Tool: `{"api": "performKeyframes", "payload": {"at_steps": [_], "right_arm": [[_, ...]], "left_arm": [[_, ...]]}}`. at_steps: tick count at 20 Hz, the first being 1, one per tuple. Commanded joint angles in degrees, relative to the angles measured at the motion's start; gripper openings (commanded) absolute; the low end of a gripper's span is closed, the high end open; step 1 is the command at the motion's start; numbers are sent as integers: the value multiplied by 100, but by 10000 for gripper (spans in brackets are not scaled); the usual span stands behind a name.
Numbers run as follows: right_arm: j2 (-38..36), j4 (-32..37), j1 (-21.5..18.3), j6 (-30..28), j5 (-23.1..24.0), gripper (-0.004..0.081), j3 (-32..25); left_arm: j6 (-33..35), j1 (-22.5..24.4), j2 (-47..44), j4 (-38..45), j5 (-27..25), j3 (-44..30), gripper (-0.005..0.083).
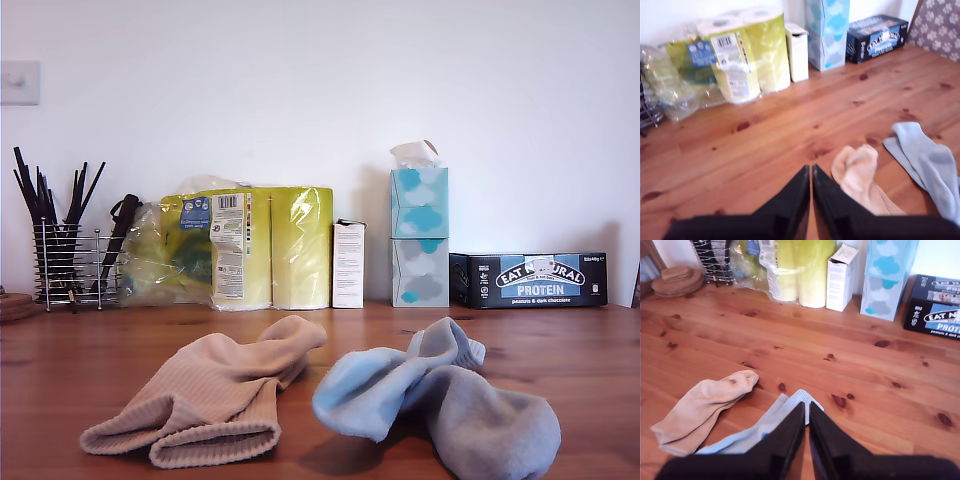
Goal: Pair up the socks based on colour and pattern, by placing each sock on top of its pair
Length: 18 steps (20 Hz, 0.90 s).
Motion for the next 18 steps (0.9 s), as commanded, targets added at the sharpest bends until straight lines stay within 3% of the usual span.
{"api": "performKeyframes", "payload": {"at_steps": [1,4,9,18], "right_arm": [[-404,-293,33,-28,-15,-12,-90],[-831,-837,39,-28,20,-12,-85],[-852,-1714,42,-4,24,-12,-85],[-852,-1810,42,-4,22,-12,-85]], "left_arm": [[-57,-15,-249,-417,70,-122,-19],[-39,-17,-586,-1078,72,-120,-19],[-59,-15,-597,-1840,103,-120,-19],[-59,-15,-592,-1915,103,-120,-19]]}}
